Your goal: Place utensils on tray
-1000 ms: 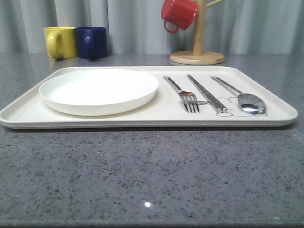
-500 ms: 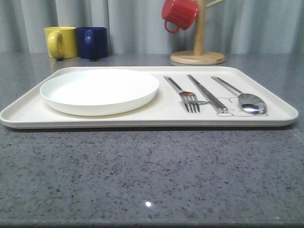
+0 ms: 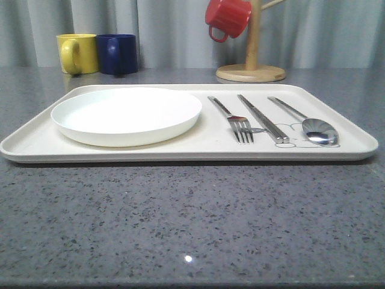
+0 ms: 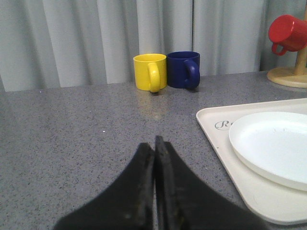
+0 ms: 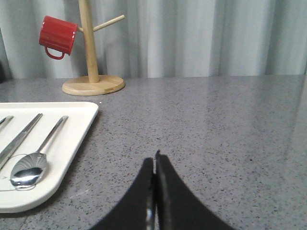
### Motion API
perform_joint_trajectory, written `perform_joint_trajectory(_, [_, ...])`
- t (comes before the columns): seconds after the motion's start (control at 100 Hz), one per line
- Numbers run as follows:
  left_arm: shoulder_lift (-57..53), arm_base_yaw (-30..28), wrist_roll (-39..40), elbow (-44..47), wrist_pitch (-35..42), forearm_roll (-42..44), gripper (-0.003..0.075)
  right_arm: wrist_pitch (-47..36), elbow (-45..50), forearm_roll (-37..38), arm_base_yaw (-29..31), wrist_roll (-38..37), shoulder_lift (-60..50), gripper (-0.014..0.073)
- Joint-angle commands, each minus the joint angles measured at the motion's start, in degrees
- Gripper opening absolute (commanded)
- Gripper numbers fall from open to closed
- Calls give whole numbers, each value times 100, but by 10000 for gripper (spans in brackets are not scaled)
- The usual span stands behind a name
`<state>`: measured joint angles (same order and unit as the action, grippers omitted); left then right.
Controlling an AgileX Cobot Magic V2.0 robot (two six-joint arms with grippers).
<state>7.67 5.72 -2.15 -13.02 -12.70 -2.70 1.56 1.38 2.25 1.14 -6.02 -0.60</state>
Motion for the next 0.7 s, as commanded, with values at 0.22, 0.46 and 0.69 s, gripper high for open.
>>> perform_joint_trajectory(0.22, [-1006,-8,610,809,485,411,-19,-486,19,-10,29,7,-103,-69])
perform_joint_trajectory(0.46, [-985,-322,824,1115,771,574,-19,-486,19,-10,29,7,-103,-69])
perform_joint_trajectory(0.69, [-985,-399,824,1438,1197,574,-19,-486,19,-10,29,7,-103,-69])
